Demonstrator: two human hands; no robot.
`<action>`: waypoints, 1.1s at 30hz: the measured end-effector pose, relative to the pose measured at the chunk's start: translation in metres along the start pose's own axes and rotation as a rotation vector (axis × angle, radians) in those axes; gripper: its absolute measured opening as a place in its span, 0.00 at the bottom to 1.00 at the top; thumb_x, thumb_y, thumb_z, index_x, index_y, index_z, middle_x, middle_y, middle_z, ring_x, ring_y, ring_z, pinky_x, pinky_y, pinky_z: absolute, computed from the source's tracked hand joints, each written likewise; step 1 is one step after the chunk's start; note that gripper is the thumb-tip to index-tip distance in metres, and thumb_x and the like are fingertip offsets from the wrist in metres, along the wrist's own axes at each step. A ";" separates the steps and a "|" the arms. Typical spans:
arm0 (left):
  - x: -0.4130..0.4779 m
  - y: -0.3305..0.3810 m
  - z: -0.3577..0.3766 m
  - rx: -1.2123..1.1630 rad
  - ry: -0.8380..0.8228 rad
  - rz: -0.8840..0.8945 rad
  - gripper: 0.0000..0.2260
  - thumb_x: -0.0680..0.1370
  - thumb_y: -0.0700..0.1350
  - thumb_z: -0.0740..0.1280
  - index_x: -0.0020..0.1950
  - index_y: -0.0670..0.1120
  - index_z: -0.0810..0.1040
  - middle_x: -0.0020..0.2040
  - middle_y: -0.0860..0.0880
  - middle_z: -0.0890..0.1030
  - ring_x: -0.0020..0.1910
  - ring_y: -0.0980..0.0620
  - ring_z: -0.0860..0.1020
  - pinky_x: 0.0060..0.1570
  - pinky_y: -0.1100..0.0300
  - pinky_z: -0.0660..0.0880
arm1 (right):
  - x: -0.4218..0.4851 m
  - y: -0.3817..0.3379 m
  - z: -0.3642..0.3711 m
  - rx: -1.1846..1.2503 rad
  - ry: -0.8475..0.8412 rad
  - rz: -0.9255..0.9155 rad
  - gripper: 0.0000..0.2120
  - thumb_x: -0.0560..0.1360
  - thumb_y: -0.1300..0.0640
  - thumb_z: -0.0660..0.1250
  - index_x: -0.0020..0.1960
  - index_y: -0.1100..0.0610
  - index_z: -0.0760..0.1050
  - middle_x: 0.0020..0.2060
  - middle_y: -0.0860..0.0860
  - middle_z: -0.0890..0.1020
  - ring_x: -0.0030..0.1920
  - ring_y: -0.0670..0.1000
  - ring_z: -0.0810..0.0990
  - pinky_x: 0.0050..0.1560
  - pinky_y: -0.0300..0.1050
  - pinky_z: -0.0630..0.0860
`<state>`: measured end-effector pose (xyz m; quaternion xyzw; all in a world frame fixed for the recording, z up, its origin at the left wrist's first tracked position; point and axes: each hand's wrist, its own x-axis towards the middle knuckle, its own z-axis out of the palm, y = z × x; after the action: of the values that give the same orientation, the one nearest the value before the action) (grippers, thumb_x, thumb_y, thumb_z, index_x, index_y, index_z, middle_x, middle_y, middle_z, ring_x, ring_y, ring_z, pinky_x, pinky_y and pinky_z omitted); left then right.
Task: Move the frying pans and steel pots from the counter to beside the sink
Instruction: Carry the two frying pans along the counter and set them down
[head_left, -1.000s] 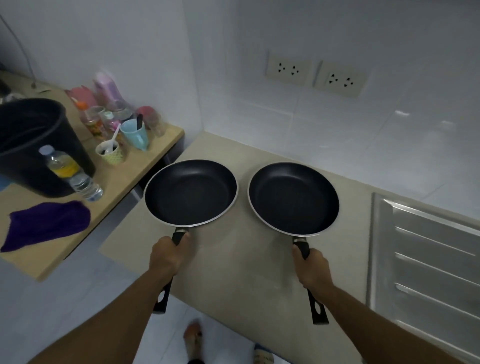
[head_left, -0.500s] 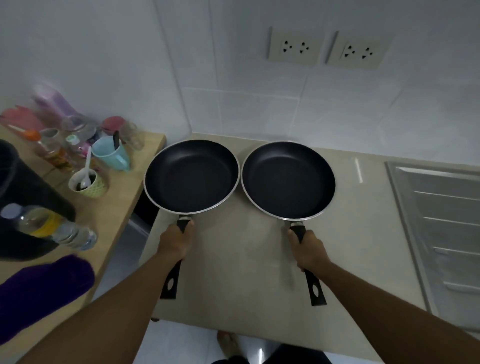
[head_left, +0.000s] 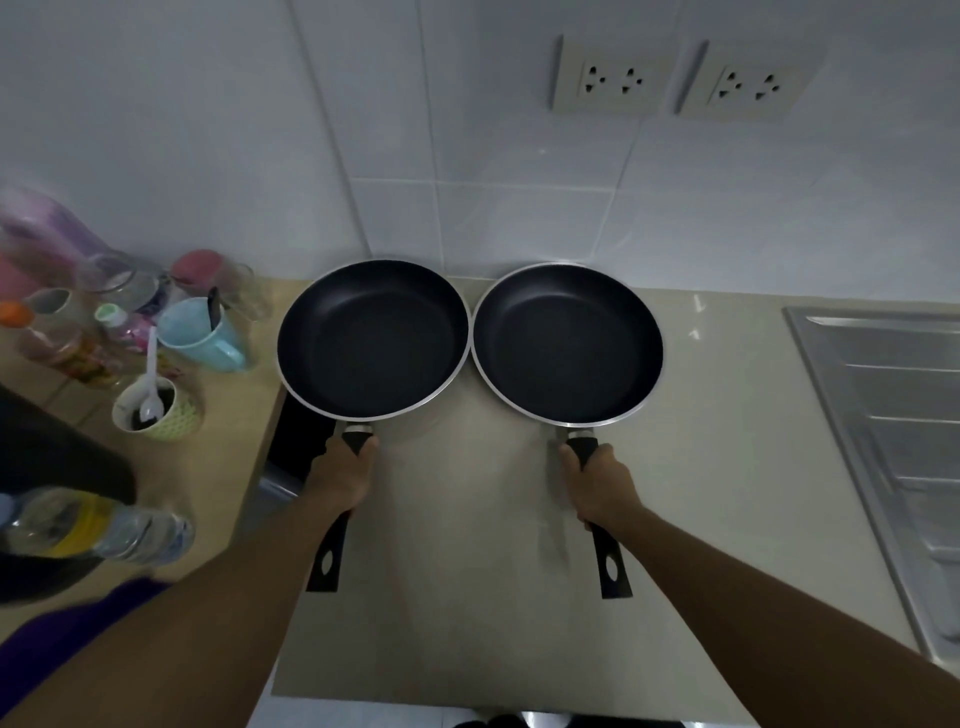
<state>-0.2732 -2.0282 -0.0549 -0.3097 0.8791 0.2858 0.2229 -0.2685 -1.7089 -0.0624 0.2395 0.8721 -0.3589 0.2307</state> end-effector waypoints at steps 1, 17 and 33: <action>0.004 0.000 -0.002 0.009 0.007 0.002 0.32 0.83 0.59 0.57 0.75 0.34 0.61 0.70 0.32 0.71 0.68 0.32 0.72 0.62 0.46 0.71 | 0.000 -0.003 0.003 -0.006 0.005 0.002 0.22 0.81 0.38 0.58 0.55 0.59 0.64 0.44 0.58 0.78 0.37 0.59 0.84 0.29 0.49 0.80; 0.022 -0.021 -0.013 0.039 0.009 0.028 0.30 0.83 0.59 0.57 0.72 0.35 0.64 0.67 0.32 0.73 0.64 0.32 0.74 0.55 0.47 0.71 | -0.003 -0.017 0.025 -0.056 0.038 0.008 0.22 0.81 0.38 0.58 0.54 0.58 0.63 0.46 0.59 0.79 0.42 0.60 0.84 0.42 0.57 0.84; 0.020 -0.024 -0.023 0.116 -0.037 0.010 0.34 0.82 0.62 0.55 0.75 0.35 0.61 0.70 0.33 0.72 0.67 0.33 0.73 0.60 0.47 0.71 | -0.003 -0.022 0.030 -0.083 0.042 0.018 0.23 0.81 0.37 0.56 0.54 0.58 0.63 0.41 0.57 0.77 0.33 0.56 0.83 0.22 0.43 0.74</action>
<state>-0.2759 -2.0670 -0.0580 -0.2865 0.8915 0.2410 0.2552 -0.2726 -1.7458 -0.0687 0.2451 0.8887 -0.3153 0.2254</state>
